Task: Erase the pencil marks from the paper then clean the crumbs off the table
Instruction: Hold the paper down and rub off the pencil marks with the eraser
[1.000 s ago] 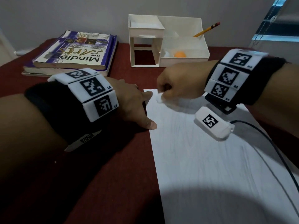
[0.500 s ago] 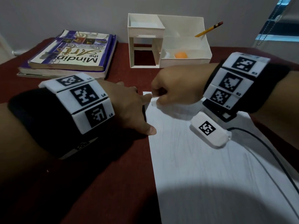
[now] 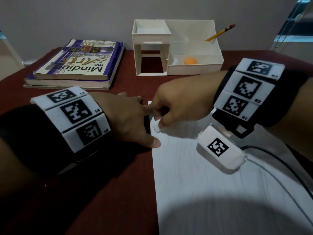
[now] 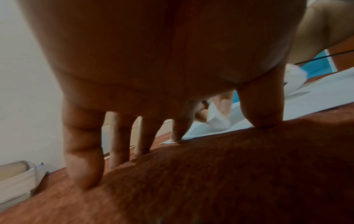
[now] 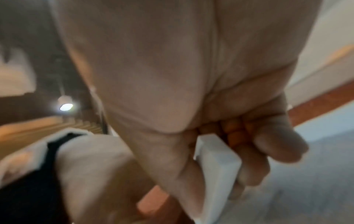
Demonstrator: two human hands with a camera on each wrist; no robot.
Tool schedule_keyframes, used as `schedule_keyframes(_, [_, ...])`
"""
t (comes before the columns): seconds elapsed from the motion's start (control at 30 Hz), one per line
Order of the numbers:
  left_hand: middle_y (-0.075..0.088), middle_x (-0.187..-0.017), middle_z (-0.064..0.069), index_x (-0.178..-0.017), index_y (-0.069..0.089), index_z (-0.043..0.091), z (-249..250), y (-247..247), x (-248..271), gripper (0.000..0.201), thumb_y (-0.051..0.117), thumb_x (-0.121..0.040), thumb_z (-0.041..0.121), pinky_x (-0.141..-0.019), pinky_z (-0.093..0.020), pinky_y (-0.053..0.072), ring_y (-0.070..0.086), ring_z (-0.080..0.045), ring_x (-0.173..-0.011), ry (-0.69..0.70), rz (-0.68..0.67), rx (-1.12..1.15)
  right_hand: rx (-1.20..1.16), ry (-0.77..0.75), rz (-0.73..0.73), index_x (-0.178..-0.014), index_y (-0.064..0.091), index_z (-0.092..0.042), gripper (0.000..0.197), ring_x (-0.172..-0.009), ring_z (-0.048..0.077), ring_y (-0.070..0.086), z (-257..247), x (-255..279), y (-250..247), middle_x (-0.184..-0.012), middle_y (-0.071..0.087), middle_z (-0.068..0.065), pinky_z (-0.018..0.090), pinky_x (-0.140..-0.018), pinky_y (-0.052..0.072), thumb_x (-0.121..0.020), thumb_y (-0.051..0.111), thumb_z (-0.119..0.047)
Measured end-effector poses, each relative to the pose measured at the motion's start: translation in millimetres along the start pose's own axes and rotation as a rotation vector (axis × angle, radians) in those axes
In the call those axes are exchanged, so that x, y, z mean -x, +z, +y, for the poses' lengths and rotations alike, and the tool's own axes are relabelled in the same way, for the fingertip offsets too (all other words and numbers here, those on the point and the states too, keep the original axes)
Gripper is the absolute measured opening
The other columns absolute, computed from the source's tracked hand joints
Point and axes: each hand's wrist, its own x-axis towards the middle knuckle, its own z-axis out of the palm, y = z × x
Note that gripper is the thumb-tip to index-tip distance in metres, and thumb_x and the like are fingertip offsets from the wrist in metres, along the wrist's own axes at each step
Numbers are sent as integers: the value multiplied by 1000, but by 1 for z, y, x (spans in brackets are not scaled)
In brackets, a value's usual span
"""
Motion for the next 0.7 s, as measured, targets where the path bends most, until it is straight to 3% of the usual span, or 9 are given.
schedule_keyframes(0.1, [4, -164, 1, -151, -12, 46, 2, 0, 0, 105, 38, -70, 88, -114, -56, 24, 11, -39, -147, -32, -1, 6, 103, 111, 113, -94, 71, -17, 19, -79, 17, 63, 12, -2, 2, -89, 69, 0, 34, -74, 55, -94, 59, -32])
schedule_keyframes(0.17, [5, -164, 0, -152, -12, 44, 3, 1, 1, 106, 39, -70, 88, -114, -56, 24, 12, -39, -147, -36, 1, 11, 135, 151, 167, -93, 70, -15, 19, -80, 19, 62, 14, 0, 4, -90, 69, 1, 31, -70, 51, -95, 58, -29])
schedule_keyframes(0.33, [13, -162, -7, -152, -8, 47, 3, 0, 1, 102, 41, -71, 87, -113, -52, 26, 21, -41, -142, -20, 22, 33, -3, 66, 76, -94, 70, -17, 19, -78, 16, 60, -2, 10, 8, -87, 66, -2, 31, -70, 49, -93, 64, -35])
schedule_keyframes(0.47, [8, -164, -4, -154, -5, 42, 3, 0, 1, 104, 43, -72, 86, -113, -54, 25, 18, -41, -144, -42, 13, 35, 159, 251, 176, -95, 71, -16, 20, -83, 17, 61, 20, 4, 1, -93, 68, -1, 27, -67, 48, -96, 57, -31])
schedule_keyframes(0.63, [17, -161, -7, -153, -5, 44, 5, 0, 1, 98, 42, -76, 83, -111, -48, 24, 23, -37, -142, -14, 33, 29, 7, 96, 77, -97, 71, -18, 18, -81, 14, 62, 2, 5, 5, -88, 67, -5, 31, -73, 52, -93, 63, -34])
schedule_keyframes(0.7, [17, -161, -9, -153, -5, 42, 5, 0, 0, 99, 41, -76, 84, -112, -48, 23, 22, -38, -142, -19, 31, 29, 7, 109, 90, -97, 71, -20, 16, -78, 10, 60, 5, 5, 3, -86, 67, -6, 29, -72, 51, -92, 64, -35])
